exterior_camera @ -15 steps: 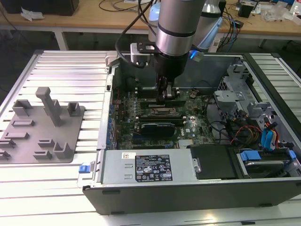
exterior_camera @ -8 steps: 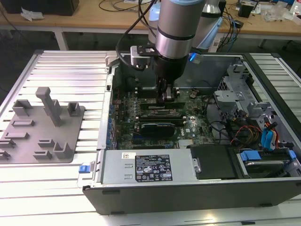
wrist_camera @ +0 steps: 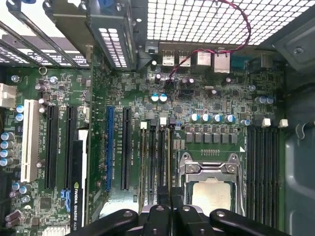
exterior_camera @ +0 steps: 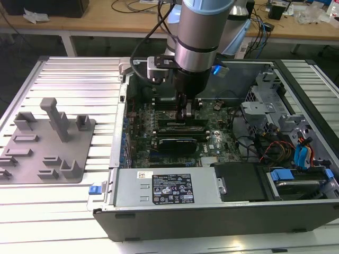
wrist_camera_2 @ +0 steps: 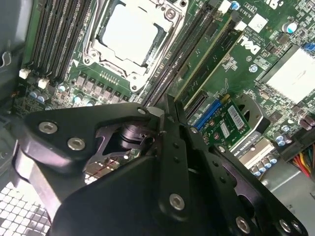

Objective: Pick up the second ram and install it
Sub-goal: 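Insert the second ram into the second slot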

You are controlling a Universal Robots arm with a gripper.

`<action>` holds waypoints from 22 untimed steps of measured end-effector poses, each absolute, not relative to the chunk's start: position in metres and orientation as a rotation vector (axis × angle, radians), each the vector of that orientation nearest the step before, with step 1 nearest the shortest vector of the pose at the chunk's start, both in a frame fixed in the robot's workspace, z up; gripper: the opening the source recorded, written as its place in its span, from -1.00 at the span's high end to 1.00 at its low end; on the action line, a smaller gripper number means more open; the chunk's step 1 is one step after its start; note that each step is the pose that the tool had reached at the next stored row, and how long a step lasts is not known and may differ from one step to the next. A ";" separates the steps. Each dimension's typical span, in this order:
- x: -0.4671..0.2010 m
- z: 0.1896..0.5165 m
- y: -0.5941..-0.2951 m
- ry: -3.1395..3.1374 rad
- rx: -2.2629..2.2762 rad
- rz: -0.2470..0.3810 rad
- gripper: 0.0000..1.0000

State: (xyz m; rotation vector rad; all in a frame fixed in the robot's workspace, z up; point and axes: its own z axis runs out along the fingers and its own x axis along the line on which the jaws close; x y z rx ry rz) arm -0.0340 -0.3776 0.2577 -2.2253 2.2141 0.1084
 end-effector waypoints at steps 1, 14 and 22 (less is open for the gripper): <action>-0.034 0.257 -0.378 2.219 -2.220 0.108 0.81; -0.034 0.243 -0.379 2.213 -2.227 0.109 0.81; -0.037 0.240 -0.379 2.216 -2.213 0.094 0.81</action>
